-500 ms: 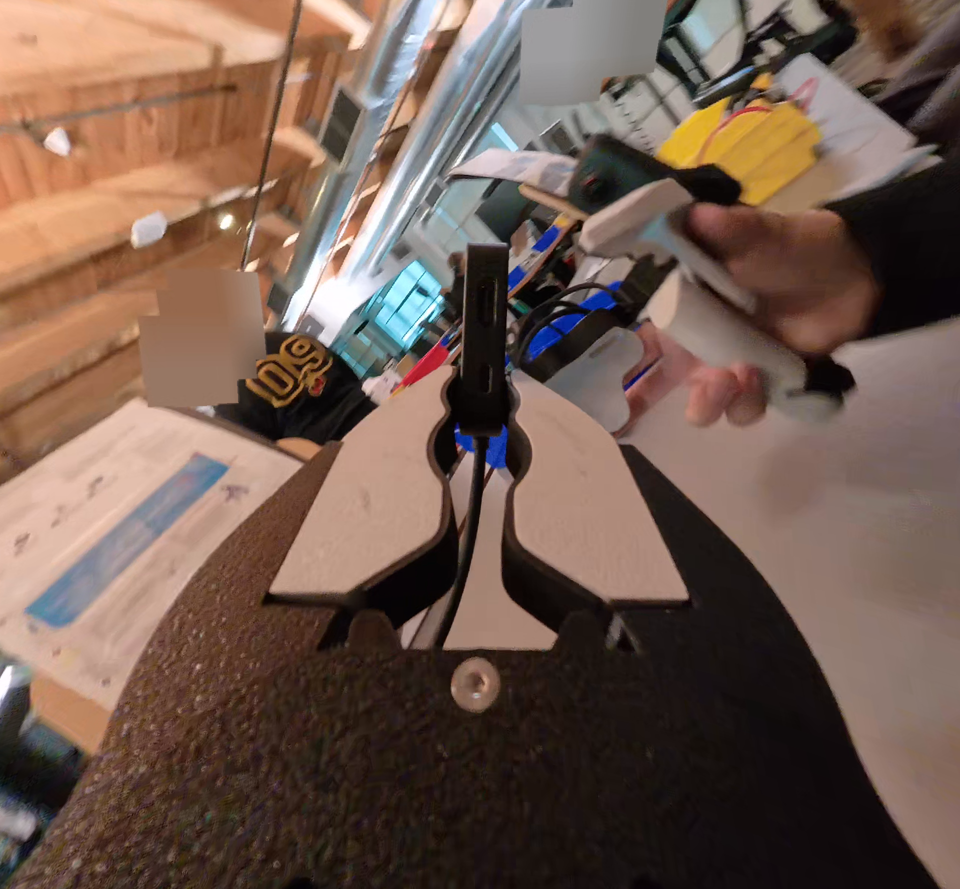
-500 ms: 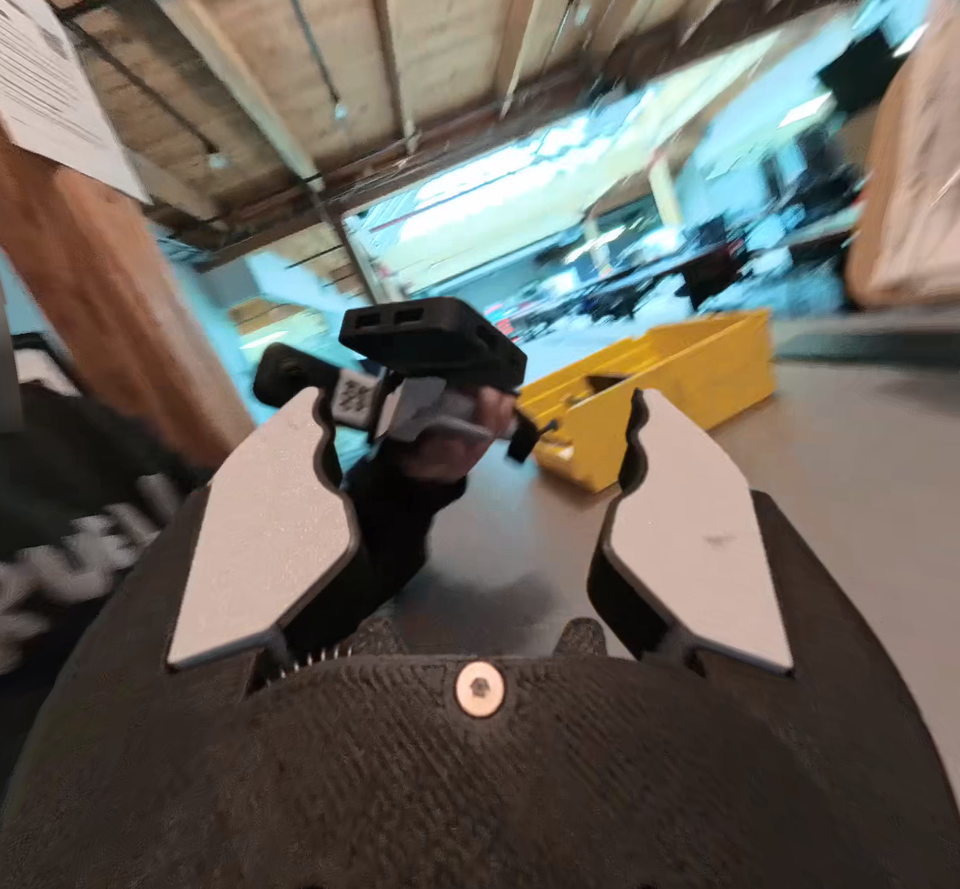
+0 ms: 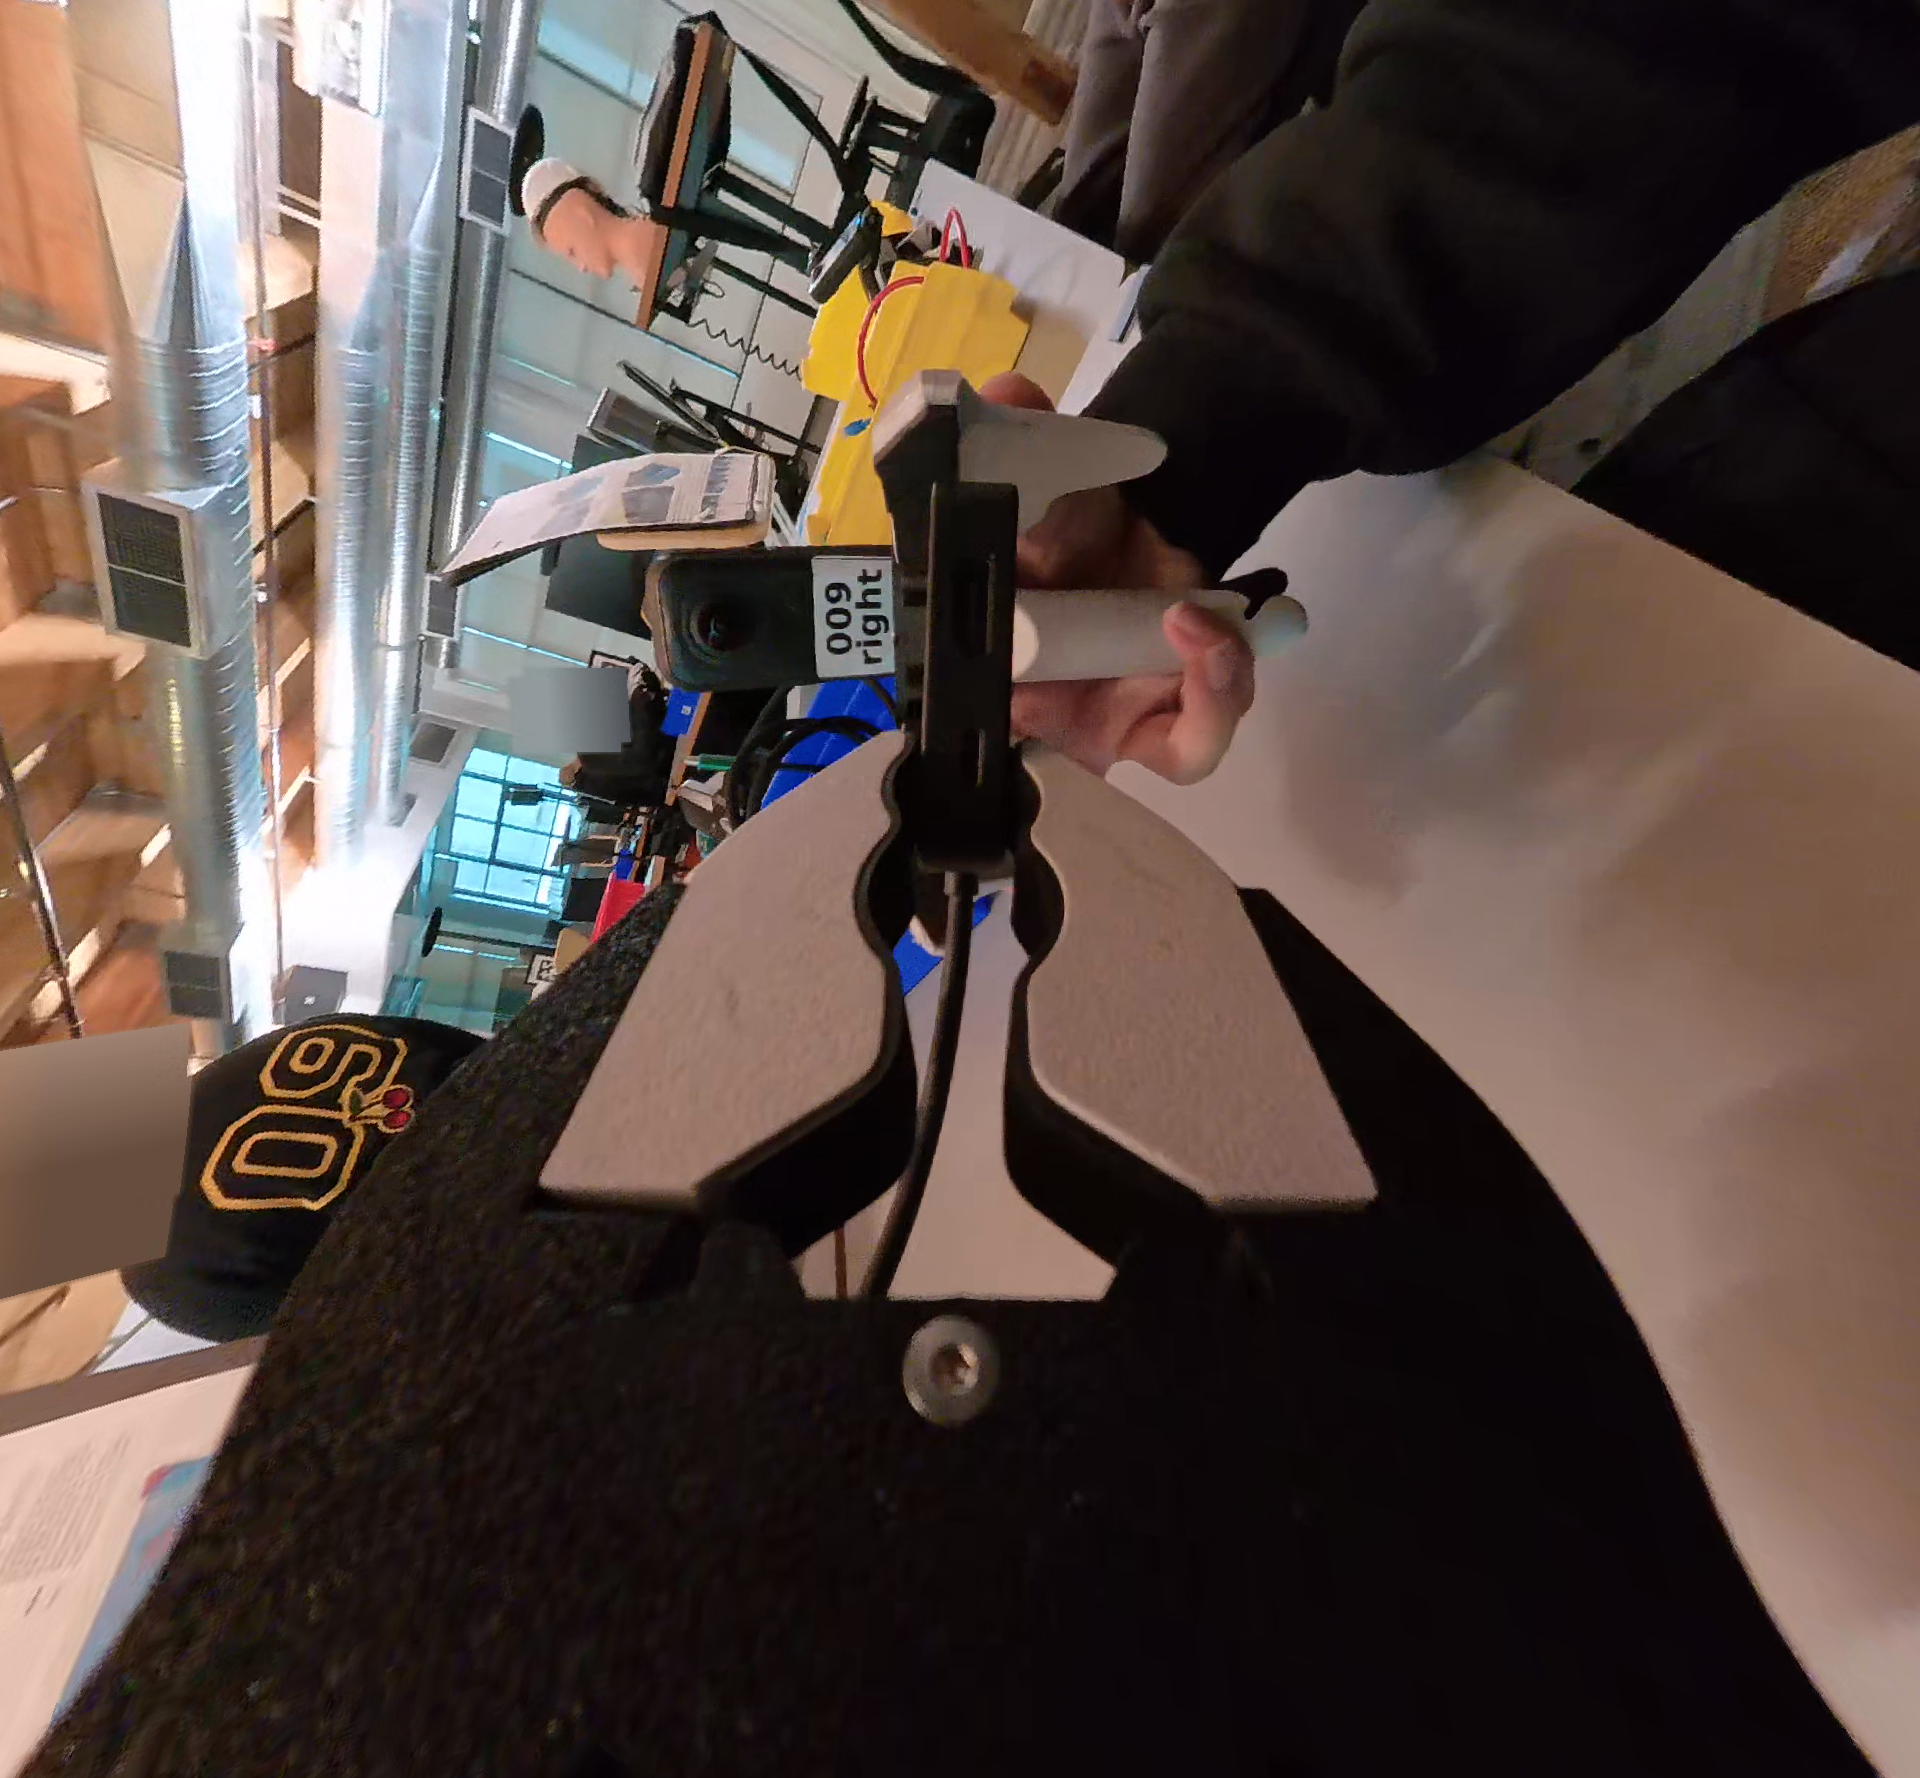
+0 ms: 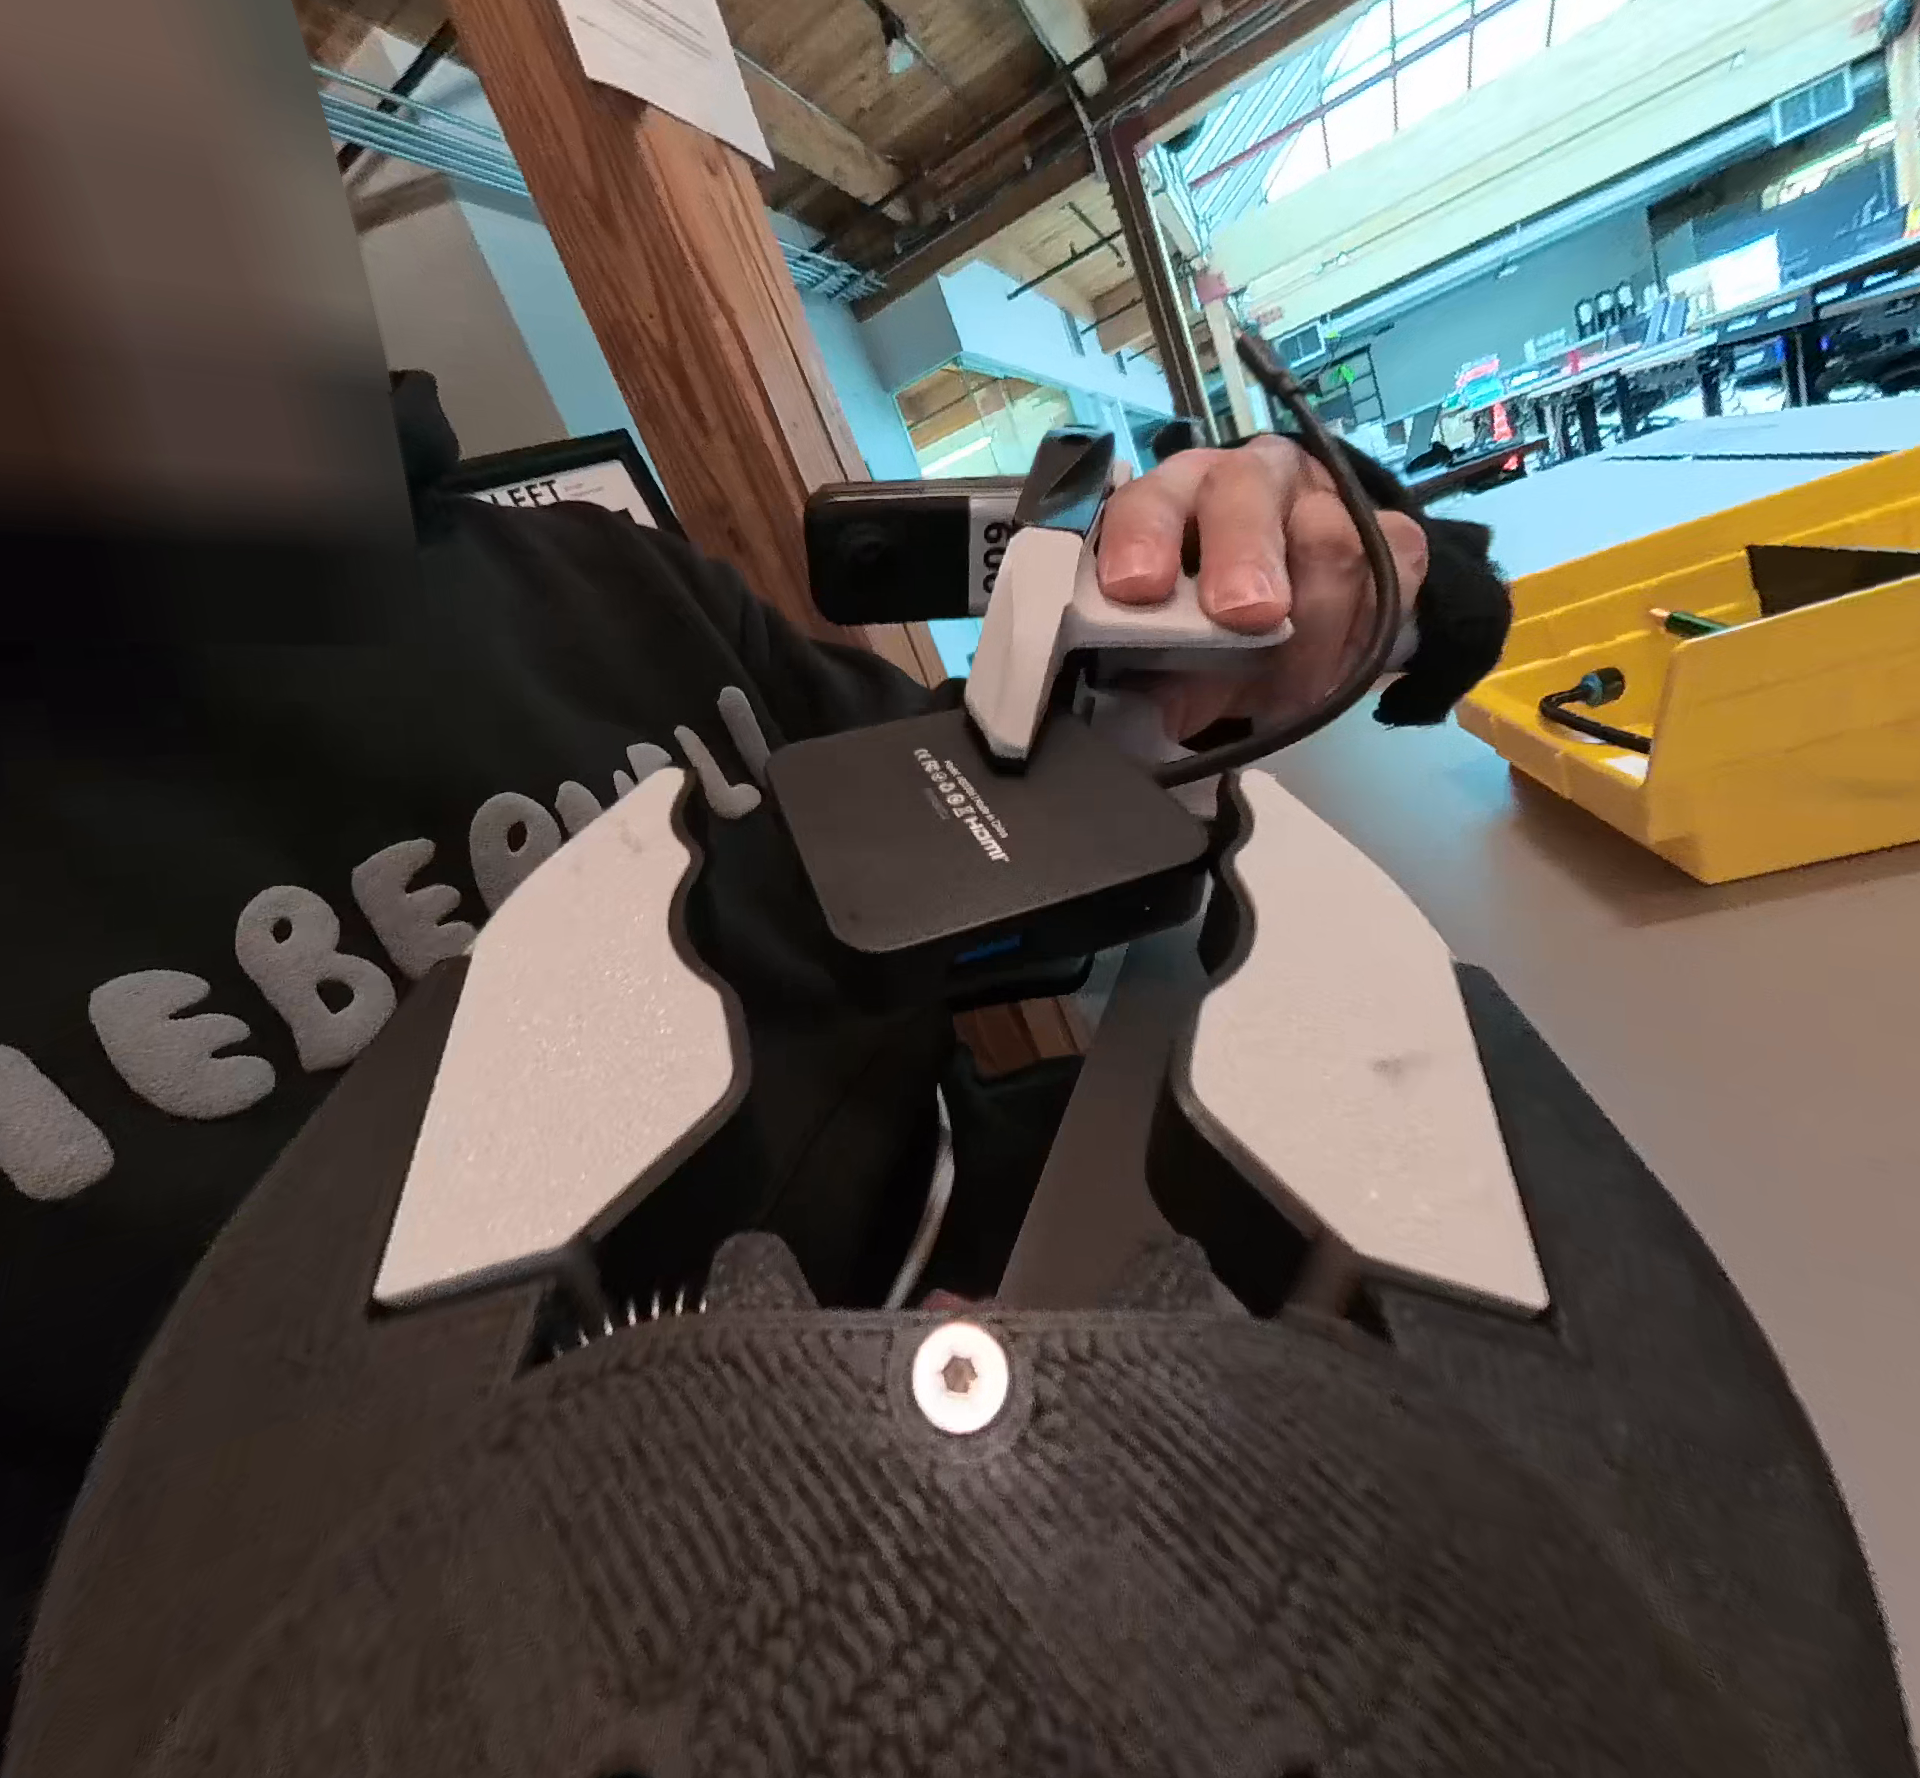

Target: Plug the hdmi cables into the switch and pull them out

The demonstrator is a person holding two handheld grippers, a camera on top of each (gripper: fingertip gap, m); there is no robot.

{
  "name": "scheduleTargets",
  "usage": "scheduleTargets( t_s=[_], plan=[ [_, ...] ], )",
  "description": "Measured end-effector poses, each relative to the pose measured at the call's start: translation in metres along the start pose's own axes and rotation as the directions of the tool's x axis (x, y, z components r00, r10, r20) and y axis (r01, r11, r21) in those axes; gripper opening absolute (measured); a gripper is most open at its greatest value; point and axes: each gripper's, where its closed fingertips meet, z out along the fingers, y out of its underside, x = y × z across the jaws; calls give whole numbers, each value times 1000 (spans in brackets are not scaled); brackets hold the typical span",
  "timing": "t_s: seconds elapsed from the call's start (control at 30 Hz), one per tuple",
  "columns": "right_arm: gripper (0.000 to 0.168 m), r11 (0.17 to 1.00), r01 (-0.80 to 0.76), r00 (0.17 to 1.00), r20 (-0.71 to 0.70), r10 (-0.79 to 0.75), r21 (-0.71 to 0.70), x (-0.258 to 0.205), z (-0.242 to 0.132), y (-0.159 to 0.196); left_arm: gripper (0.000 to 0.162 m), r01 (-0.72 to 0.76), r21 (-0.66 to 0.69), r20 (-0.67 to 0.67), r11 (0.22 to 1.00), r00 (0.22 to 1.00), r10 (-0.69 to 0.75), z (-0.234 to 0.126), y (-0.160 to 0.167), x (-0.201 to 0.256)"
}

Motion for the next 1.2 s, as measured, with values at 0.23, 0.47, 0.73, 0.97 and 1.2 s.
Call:
scheduleTargets(
  t_s=[0.23, 0.47, 0.73, 0.97, 1.2],
  plan=[
    [83, 1000, 10, 999, 31, -9, -13, -4, 4, 3, 14, -7, 23, 16, 1000, 1000, 7, 1, -6, -6],
    [76, 997, 77, 997, 4, -77, -25, 2, 6, -1, 15, 15, 0, 9, 1000, 1000, -15, -5, -1, -8],
    [77, 849, 506, 658, -566, -496, -156, 50, -34, -51, 38, 632, 133, 290, 763, 712, -640, -36, 42, -62],
    [77, 627, 728, 269, -725, -634, -277, 67, -70, -67, 69, 946, 295, -25, -138, -136, -990, -12, 72, -51],
    [77, 588, 676, 266, -596, -757, -445, 93, -36, -24, 32, 928, 122, -189, -351, -326, -926, 29, 73, -28]
  ],
)
